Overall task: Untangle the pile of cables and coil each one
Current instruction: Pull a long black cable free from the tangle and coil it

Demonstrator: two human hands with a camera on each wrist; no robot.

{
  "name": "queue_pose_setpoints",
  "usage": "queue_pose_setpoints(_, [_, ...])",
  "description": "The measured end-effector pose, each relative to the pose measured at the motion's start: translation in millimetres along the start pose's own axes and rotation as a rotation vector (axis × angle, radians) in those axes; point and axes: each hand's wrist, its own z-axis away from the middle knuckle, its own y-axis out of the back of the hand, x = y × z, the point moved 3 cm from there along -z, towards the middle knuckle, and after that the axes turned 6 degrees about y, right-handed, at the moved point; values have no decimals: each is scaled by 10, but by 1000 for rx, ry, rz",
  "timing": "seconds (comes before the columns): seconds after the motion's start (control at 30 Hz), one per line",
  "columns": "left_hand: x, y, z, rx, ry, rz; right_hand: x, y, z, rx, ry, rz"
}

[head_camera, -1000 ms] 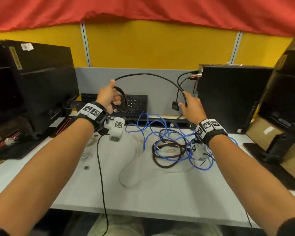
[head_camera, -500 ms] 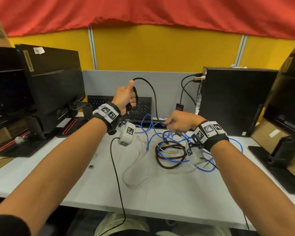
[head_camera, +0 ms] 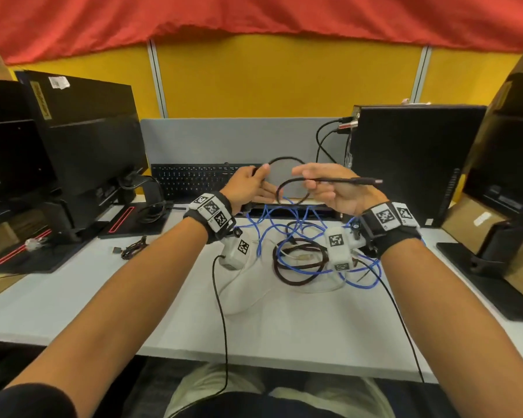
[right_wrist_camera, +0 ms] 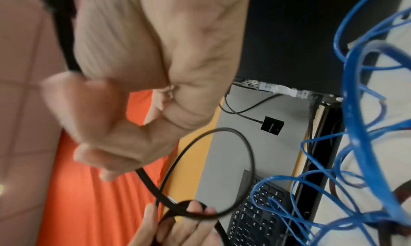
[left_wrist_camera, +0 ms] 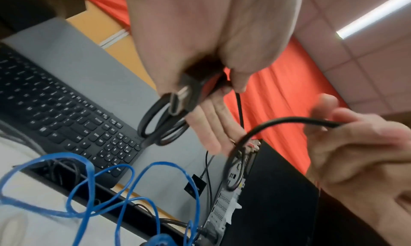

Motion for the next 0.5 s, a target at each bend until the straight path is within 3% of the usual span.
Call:
queue_pose_setpoints(0.07, [33, 120, 5, 151, -9, 41, -32, 68, 5, 74, 65, -12])
queue_pose_setpoints(0.13, [70, 332, 26, 369, -17, 31, -44, 130, 36, 95, 112, 107])
queue_pose_setpoints(0.2, [107, 532, 48, 495, 27, 75, 5, 194, 71, 115, 118, 256])
queue_pose_setpoints(0.3, [194, 734, 108, 481, 80, 145, 100, 304, 66, 257, 124, 524])
queue_pose_setpoints(0.4, [265, 782, 164, 425, 130, 10, 84, 360, 45, 455, 85, 935])
queue_pose_setpoints(0.5, [321, 711, 192, 415, 142, -325, -98, 213, 47, 667, 315, 1157])
